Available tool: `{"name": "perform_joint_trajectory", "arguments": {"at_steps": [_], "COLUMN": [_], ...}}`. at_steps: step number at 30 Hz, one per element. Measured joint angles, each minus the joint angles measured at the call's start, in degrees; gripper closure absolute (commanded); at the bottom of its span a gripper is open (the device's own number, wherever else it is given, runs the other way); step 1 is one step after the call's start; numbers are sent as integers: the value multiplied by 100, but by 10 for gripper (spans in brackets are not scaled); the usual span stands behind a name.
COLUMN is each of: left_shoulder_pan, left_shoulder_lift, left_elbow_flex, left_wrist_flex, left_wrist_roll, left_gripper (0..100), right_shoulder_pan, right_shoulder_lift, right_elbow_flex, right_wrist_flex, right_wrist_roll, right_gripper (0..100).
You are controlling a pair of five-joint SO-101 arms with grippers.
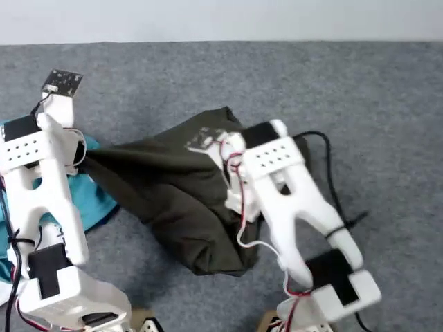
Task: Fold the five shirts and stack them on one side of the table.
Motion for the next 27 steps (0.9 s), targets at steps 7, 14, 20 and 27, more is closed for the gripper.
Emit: {"name": "perform_joint_trajectory", "arguments": {"at_steps": [7, 14, 20, 27], "left_shoulder_pan": [0, 0, 0, 0], "left_shoulder_lift": [0, 0, 0, 0], "left_elbow_flex": [0, 0, 0, 0], "left_wrist_flex": [0, 0, 0, 0], "left_wrist_roll": [70, 316, 325, 325], "left_gripper": [995, 995, 995, 995], "right_shoulder_pan": [-18, -26, -26, 18], "right_shoulder_lift": [1503, 2840, 3481, 3868], "right_elbow_flex": [-949, -1679, -2075, -2470], "right_wrist_flex": [-202, -220, -176, -185], "right_wrist_roll": [-343, -378, -387, 70], "right_gripper": [753, 753, 850, 988]}}
